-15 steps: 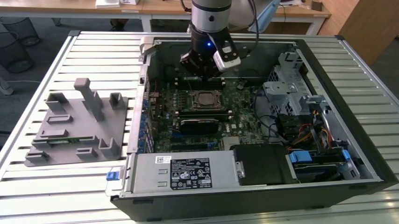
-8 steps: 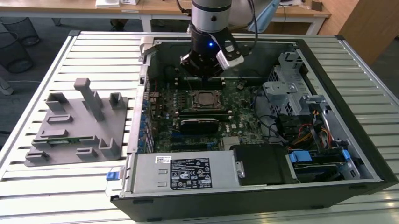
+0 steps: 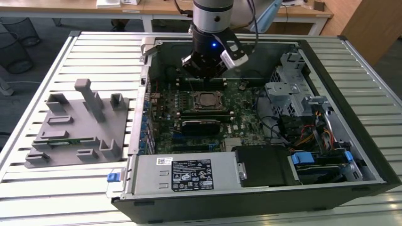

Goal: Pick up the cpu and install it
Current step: 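Install the first cpu locking lever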

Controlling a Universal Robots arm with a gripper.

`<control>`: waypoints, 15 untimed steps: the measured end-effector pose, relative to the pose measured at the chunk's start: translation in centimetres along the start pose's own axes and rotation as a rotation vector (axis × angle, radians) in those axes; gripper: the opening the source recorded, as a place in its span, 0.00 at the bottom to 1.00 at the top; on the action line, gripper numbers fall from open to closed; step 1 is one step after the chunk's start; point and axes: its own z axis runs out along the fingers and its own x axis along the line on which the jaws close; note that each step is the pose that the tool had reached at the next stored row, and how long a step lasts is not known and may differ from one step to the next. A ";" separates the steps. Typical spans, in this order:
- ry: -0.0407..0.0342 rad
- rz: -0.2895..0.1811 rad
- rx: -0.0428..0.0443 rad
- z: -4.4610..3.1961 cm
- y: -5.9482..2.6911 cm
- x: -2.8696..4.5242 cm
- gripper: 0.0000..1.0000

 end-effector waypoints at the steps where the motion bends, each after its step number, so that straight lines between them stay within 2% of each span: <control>1: 0.0002 -0.015 0.0000 0.00 0.00 0.00 0.11; 5: 0.0002 -0.046 -0.0004 0.02 0.03 0.21 0.11; 9: -0.0070 -0.045 0.0007 0.03 0.20 1.47 0.11; 12: -0.0080 -0.014 0.0009 0.12 0.26 1.64 0.11; 15: -0.0085 0.037 0.0014 0.23 0.25 1.65 0.11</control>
